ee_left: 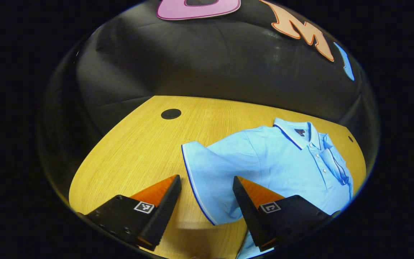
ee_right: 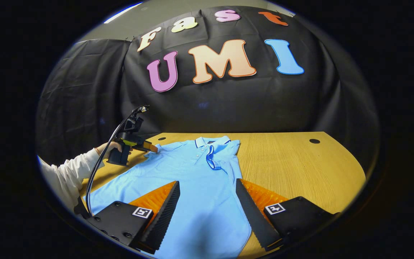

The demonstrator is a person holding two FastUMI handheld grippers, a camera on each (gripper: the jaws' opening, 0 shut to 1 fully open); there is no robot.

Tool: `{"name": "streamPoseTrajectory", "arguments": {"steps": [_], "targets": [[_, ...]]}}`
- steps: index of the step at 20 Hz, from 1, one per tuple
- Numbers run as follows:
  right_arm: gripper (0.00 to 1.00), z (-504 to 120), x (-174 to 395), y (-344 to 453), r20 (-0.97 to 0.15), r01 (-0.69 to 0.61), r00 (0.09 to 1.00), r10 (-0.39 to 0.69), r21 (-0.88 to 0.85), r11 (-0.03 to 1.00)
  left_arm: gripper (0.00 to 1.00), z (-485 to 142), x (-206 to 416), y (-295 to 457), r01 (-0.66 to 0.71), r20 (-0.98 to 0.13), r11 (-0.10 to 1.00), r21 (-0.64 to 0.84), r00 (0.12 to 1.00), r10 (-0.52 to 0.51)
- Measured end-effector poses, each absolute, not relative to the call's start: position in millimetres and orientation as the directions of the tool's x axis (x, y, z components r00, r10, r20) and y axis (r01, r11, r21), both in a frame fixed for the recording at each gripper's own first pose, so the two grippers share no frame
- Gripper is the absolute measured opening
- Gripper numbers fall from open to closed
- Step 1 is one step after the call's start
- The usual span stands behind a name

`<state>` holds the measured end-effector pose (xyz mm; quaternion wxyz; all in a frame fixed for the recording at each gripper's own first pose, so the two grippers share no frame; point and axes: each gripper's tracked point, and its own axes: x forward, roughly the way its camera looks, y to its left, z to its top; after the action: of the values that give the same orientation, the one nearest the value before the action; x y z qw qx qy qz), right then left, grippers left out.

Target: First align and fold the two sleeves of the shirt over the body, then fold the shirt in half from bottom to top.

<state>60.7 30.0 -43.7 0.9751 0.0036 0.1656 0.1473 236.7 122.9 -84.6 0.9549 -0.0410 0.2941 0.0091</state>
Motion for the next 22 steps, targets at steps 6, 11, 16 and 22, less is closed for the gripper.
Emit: {"name": "streamPoseTrajectory", "arguments": {"steps": [6,11,16,22], "targets": [[0.98,-46.7,59.1,29.8,-0.328,-0.287,0.899,0.289,0.056,0.956,0.75,-82.9,238.0,122.7,-0.034,-0.549,0.996,-0.087,0.835,-0.02],[0.98,-48.1,58.4,26.2,-0.332,-0.291,0.897,0.292,0.053,0.955,0.29,-77.4,241.8,107.5,-0.015,-0.527,0.99,-0.137,0.848,-0.06],[0.98,-47.9,57.3,23.7,-0.334,-0.298,0.894,0.297,0.05,0.953,0.0,-76.8,237.4,105.7,-0.022,-0.536,0.991,-0.134,0.842,-0.054],[0.98,-47.9,58.6,19.7,-0.331,-0.299,0.896,0.298,0.049,0.953,0.0,-64.6,236.8,103.1,-0.032,-0.545,0.996,-0.083,0.838,-0.018]]}}
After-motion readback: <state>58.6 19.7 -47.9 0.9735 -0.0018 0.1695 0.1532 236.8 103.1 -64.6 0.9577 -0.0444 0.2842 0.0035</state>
